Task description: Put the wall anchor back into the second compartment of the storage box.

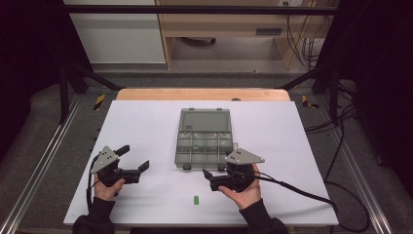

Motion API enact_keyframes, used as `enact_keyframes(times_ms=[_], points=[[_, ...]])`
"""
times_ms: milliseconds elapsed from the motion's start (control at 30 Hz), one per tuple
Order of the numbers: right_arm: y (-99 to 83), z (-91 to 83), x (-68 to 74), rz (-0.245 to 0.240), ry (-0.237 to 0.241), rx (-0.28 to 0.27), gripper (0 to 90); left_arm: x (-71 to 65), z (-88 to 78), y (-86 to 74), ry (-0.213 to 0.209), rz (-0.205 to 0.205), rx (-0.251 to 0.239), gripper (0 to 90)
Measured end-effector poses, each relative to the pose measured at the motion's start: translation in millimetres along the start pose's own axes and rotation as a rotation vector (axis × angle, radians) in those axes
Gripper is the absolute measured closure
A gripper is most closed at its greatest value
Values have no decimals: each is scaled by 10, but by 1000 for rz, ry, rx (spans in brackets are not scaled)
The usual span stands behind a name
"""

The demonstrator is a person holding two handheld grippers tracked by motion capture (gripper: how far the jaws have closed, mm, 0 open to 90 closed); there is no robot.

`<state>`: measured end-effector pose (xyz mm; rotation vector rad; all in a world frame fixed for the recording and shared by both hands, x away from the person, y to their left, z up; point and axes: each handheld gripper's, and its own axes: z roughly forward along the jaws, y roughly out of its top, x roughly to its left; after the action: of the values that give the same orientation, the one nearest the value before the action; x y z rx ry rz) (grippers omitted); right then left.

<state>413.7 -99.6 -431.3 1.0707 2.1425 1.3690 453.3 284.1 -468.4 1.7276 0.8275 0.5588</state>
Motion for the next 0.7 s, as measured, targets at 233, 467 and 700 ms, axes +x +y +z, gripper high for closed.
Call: enact_keyframes(times_ms=[233,467,700], points=[[-168,114,128,1,28,64,66,-2,4,-1,0,3,2,10],[-278,204,187,-14,36,110,64,-1,4,-1,0,2,1,10],[-409,314,282,-42,83,180,115,-1,5,-1,1,1,2,10]])
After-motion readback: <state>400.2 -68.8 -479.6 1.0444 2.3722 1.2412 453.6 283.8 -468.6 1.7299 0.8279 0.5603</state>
